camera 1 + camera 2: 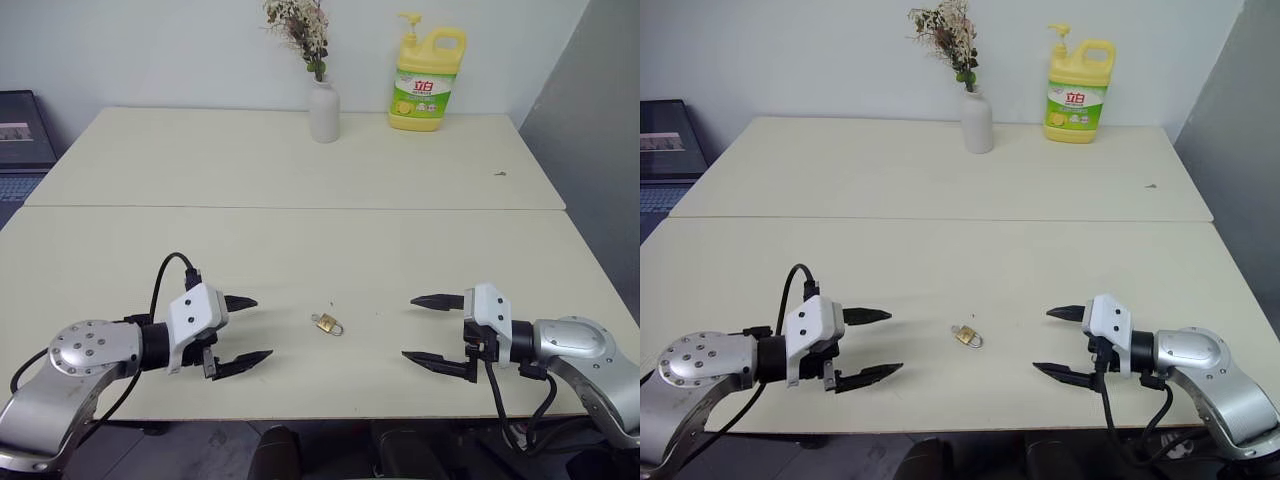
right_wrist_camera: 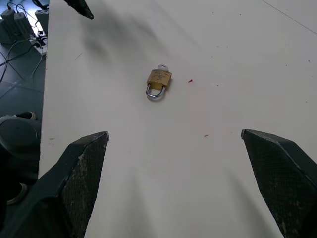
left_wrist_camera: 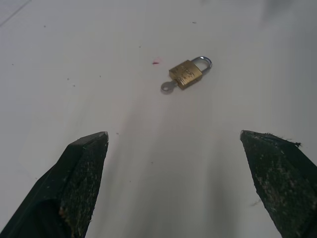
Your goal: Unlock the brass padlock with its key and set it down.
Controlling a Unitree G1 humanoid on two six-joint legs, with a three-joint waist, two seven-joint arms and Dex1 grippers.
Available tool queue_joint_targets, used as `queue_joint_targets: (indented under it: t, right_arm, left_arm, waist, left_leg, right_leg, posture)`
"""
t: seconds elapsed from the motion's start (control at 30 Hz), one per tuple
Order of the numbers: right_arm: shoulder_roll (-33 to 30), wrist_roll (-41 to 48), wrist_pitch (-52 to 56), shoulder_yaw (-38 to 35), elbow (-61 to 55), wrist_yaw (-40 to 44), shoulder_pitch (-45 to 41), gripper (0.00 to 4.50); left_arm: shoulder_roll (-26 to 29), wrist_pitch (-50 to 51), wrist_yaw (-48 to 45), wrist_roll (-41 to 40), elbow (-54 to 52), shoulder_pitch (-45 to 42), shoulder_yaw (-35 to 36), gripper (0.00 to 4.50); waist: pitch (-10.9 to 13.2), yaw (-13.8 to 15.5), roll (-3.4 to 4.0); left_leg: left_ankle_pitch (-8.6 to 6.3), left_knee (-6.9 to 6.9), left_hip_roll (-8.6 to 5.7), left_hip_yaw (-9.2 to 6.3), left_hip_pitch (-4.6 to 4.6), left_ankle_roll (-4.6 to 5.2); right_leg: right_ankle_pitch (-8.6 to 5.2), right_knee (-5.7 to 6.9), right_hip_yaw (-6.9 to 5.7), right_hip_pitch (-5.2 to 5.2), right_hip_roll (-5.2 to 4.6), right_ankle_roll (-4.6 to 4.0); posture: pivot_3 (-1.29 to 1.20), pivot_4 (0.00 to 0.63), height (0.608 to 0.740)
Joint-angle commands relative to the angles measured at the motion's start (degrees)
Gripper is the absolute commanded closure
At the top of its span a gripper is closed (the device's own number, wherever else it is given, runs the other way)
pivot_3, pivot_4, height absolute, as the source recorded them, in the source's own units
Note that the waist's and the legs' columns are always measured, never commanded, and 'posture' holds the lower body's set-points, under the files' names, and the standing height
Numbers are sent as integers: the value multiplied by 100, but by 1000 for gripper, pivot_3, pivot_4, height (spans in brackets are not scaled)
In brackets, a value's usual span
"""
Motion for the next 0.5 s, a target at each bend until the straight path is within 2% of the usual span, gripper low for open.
queue_joint_targets:
  t: [0.03, 0.23, 0.37, 0.5]
  right_arm:
    - [79, -118, -241, -4, 23, 54, 57, 0]
    - [281, -272, -318, 125, -71, -50, 199, 0]
    - [564, -329, -270, 305, -229, -229, 115, 0]
    - [867, -271, 188, 573, -489, -493, -333, 0]
  left_arm:
    - [-52, -155, 92, 96, -22, -86, 40, 16]
    - [-90, -345, 245, 420, -197, 76, -5, 16]
    - [-154, -709, 98, 413, 212, -116, 73, 16]
    - [171, -290, -799, -531, 260, -124, 386, 16]
  waist:
    - [0, 1, 0]
    - [0, 2, 0]
    - [0, 3, 0]
    - [1, -20, -2]
  left_leg:
    - [0, 0, 0, 0, 0, 0]
    - [0, 0, 0, 1, 0, 0]
    - [0, 0, 1, -1, 1, 0]
    - [0, 1, 1, 0, 2, 0]
  right_leg:
    - [0, 0, 0, 0, 0, 0]
    - [0, 1, 2, -1, 0, 0]
    - [0, 3, 0, -1, 1, 0]
    - [0, 4, 1, -1, 1, 0]
  posture:
    - [0, 150, 740]
    - [0, 150, 740]
    - [0, 150, 740]
    - [0, 150, 740]
